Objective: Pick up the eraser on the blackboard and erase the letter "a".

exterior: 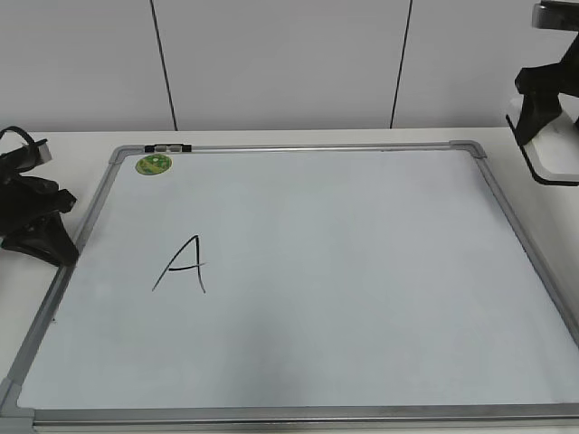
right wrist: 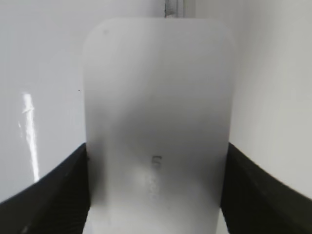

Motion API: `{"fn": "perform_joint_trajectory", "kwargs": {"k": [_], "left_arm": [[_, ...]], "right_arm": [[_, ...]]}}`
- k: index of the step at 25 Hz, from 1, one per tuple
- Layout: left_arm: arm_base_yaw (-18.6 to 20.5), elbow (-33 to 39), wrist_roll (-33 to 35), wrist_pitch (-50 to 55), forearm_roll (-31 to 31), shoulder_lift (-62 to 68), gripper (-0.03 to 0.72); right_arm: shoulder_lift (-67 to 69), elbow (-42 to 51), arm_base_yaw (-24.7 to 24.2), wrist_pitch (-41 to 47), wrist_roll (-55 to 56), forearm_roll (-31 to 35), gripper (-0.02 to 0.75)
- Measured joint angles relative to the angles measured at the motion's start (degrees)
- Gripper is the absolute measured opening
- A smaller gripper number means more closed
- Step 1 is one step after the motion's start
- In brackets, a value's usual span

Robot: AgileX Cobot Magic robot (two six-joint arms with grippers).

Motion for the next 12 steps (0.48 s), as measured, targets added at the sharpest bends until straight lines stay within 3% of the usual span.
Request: {"fn": "perform_joint_trajectory", "kwargs": {"k": [7, 12], "left_arm": [[0.0, 0.0, 0.0, -0.1, 0.0, 0.0, 0.049], [0.0, 0.0, 0.0, -0.1, 0.0, 0.0, 0.049]], "right_arm": [[-0.7, 0.6, -0.1, 0.1, 0.0, 2.5, 0.531], [-3.6, 6.2, -0.1, 0.1, 0.0, 2.7, 0.531]]}}
